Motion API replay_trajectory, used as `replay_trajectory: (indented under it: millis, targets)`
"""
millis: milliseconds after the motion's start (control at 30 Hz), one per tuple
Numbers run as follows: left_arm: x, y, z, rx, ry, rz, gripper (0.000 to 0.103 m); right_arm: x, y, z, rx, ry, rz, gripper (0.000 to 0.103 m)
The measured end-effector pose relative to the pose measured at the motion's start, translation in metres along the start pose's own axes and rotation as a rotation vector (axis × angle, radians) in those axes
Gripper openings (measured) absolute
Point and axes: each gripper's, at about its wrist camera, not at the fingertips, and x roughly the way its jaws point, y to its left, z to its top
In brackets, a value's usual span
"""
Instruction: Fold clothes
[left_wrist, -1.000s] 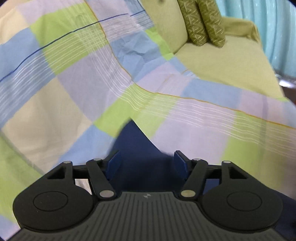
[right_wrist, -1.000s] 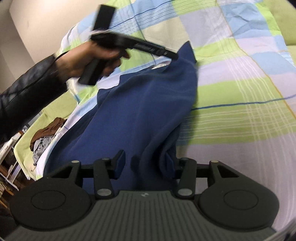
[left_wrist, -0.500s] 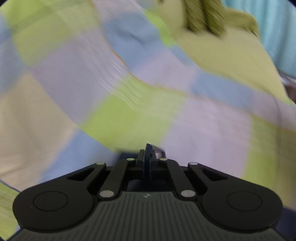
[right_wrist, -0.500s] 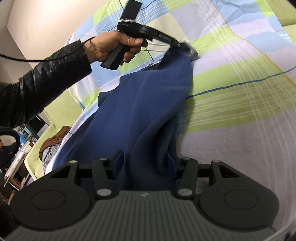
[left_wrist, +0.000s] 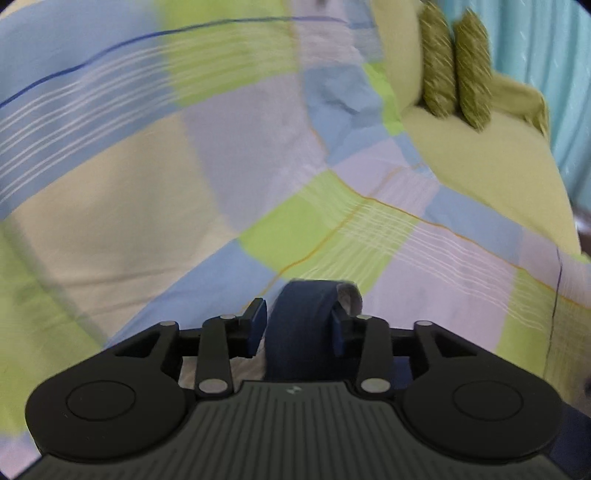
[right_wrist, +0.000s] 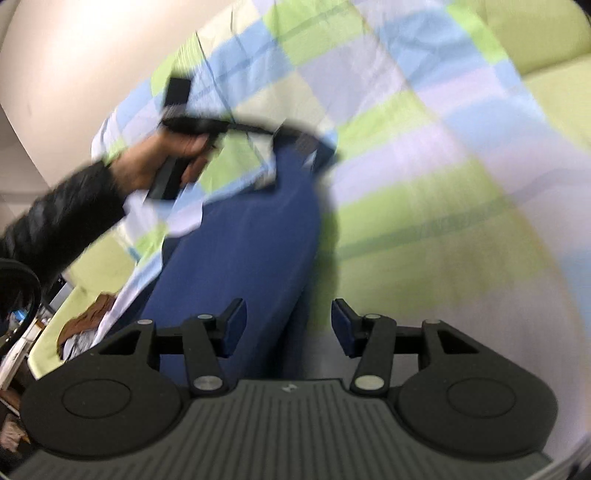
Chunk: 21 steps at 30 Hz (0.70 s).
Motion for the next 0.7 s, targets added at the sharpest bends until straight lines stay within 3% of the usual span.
replay_trajectory:
  millis: [167, 267, 367, 467, 533, 700]
  targets:
    - [-0.039, 0.052, -0.033, -0.126, -0.048, 0.038, 0.048, 0.056, -0.013, 0.048, -0.098, 0.000, -0.056, 0.048]
    - [-0.048, 0.066, -0.048, -0.152, -0.054, 0.065, 0.046, 0.107, -0.012, 0.074, -0.168, 0.034, -0.103, 0.048]
    - [-0.050, 0.079, -0.065, -0.194, -0.056, 0.071, 0.046, 0.161, -0.003, 0.091, -0.204, 0.101, -0.097, 0.048]
    - [-0.049, 0.079, -0.072, -0.229, -0.072, 0.019, 0.047, 0.188, 0.013, 0.092, -0.211, 0.164, -0.048, 0.048]
    - [-0.049, 0.069, -0.071, -0.232, -0.095, -0.054, 0.053, 0.192, 0.030, 0.082, -0.188, 0.176, 0.020, 0.048]
    - [-0.045, 0.033, -0.059, -0.188, -0.087, -0.188, 0.067, 0.177, 0.071, 0.058, -0.251, 0.128, 0.025, 0.047]
